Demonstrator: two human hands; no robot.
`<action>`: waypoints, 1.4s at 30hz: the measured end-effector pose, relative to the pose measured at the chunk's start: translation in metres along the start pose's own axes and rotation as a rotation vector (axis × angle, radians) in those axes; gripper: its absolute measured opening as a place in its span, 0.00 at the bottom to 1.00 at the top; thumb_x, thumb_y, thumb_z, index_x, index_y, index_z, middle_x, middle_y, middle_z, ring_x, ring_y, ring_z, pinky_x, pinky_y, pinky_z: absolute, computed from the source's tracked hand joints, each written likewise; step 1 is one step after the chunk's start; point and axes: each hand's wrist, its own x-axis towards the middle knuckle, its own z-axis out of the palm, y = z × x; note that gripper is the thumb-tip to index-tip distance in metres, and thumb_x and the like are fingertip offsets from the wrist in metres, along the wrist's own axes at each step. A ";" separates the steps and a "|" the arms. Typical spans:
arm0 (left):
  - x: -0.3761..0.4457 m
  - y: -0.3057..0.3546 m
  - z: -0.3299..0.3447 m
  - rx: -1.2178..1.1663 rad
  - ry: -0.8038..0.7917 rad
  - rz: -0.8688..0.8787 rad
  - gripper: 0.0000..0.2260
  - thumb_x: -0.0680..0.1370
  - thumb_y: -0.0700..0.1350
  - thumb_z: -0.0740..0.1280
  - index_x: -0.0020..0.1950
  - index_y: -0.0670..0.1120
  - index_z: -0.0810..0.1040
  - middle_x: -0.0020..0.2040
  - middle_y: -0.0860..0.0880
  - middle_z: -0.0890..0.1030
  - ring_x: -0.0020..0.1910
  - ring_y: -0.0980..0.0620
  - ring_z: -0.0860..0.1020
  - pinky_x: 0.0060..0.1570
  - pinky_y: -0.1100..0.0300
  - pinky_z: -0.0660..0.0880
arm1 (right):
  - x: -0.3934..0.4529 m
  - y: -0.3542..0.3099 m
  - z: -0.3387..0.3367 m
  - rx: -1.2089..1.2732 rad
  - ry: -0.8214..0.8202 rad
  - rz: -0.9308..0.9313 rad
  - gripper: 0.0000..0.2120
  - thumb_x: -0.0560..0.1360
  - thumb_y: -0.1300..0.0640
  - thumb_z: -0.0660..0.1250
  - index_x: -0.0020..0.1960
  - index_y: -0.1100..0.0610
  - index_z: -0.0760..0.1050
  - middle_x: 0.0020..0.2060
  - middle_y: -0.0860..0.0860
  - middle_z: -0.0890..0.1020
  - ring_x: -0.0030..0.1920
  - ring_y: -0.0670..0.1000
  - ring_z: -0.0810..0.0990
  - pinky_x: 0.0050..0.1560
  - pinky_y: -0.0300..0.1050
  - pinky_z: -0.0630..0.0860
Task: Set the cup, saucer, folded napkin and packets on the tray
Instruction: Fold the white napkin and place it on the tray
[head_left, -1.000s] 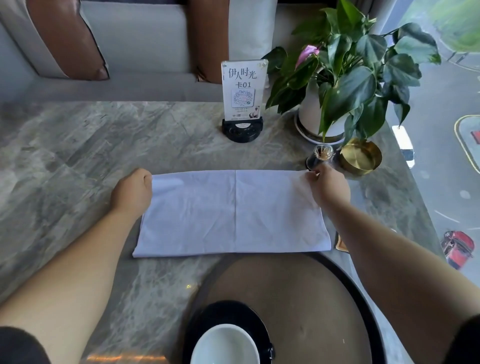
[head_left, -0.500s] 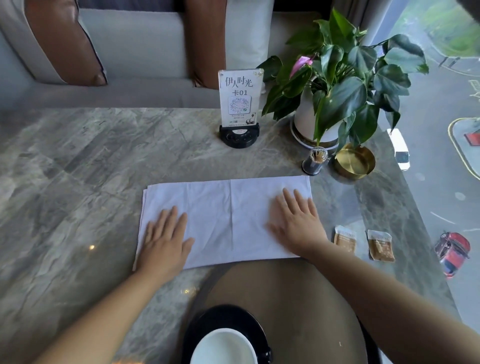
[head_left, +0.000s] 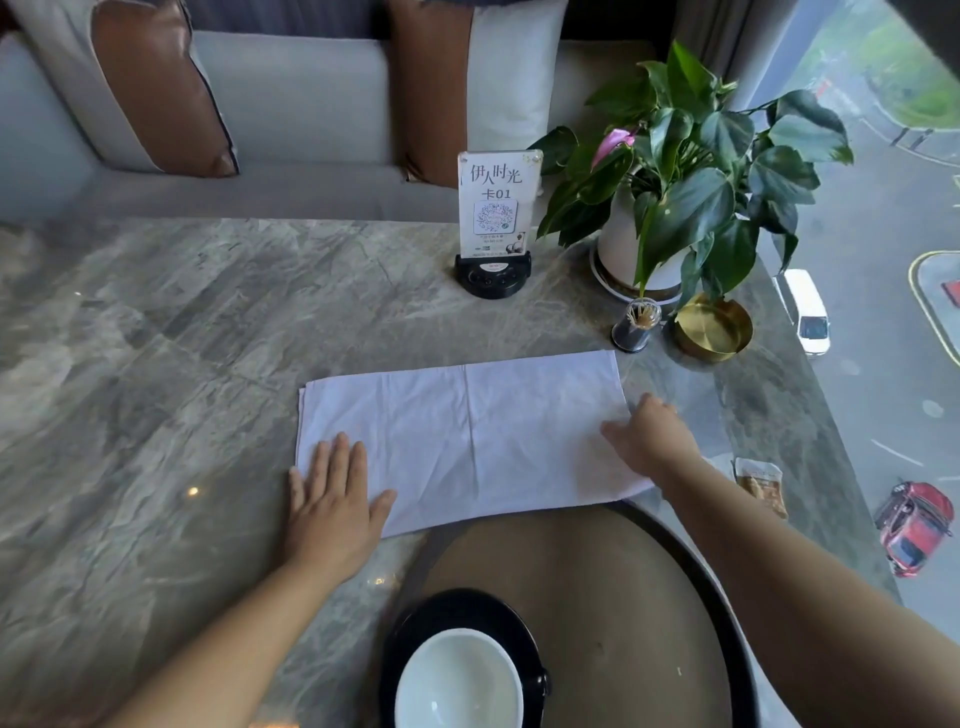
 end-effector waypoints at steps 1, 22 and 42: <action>0.000 0.001 0.000 0.007 -0.013 -0.007 0.39 0.73 0.66 0.38 0.77 0.43 0.54 0.78 0.43 0.51 0.77 0.43 0.47 0.72 0.37 0.47 | 0.002 -0.001 -0.004 0.069 -0.048 0.047 0.25 0.73 0.46 0.66 0.61 0.63 0.69 0.55 0.59 0.78 0.51 0.61 0.78 0.45 0.48 0.72; 0.021 0.025 -0.009 -0.039 -0.110 -0.015 0.32 0.79 0.63 0.43 0.77 0.48 0.40 0.78 0.47 0.38 0.76 0.48 0.35 0.73 0.41 0.38 | -0.002 0.009 -0.057 0.488 -0.119 -0.082 0.04 0.73 0.57 0.68 0.43 0.58 0.76 0.40 0.58 0.81 0.36 0.56 0.78 0.35 0.46 0.75; -0.010 -0.005 -0.012 -0.063 0.059 0.071 0.30 0.75 0.58 0.52 0.70 0.40 0.68 0.72 0.40 0.68 0.72 0.40 0.65 0.68 0.39 0.63 | -0.073 -0.208 0.068 0.207 -0.104 -0.730 0.10 0.74 0.51 0.64 0.38 0.53 0.67 0.33 0.48 0.74 0.38 0.54 0.72 0.37 0.44 0.63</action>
